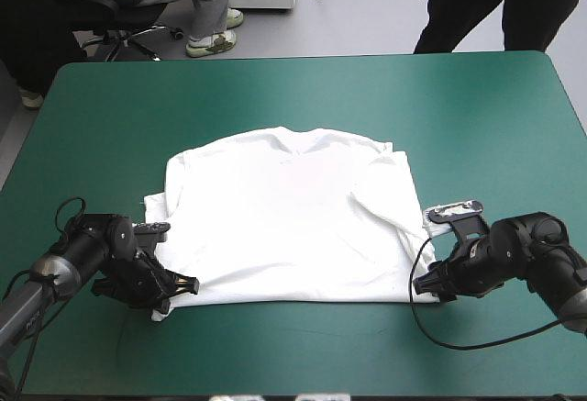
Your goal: Fold the cloth
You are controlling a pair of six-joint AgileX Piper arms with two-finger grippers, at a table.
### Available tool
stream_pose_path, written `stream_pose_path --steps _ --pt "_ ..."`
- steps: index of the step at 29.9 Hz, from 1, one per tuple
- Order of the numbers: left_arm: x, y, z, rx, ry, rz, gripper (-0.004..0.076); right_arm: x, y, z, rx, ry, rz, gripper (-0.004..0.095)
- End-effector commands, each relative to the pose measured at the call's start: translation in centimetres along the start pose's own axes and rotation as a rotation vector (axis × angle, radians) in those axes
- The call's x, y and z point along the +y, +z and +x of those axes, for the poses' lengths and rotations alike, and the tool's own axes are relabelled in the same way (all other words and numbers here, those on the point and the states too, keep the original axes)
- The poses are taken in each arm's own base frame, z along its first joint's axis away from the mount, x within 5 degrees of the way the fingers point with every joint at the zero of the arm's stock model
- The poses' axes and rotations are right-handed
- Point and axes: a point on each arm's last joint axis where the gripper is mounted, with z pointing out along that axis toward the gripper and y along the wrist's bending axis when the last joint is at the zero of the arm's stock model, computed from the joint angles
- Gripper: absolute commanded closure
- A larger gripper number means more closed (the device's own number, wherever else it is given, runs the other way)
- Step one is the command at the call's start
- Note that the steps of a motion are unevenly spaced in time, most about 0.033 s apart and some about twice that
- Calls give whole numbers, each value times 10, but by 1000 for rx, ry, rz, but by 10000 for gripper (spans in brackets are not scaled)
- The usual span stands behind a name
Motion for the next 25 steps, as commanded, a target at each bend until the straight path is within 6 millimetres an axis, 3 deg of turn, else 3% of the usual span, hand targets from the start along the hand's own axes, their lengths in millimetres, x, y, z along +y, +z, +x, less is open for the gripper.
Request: stream_pose_path --steps 1,7,11,14,18,25 --pt "-1 -2 -5 -54 0 -2 741 -1 6 -3 -73 31 14 354" --pt "-1 -2 -5 -54 3 0 741 -3 37 0 -3 53 11 362" --pt "-1 -2 -5 -54 21 1 741 -2 52 -5 34 70 -8 440" --pt "-1 -2 -6 -56 21 1 741 0 62 -6 78 70 -17 599" --pt "-1 -2 -6 -56 21 1 741 6 66 -5 106 68 -43 919" --pt "-1 -2 -6 -55 43 -1 741 7 58 -3 103 68 -44 926"
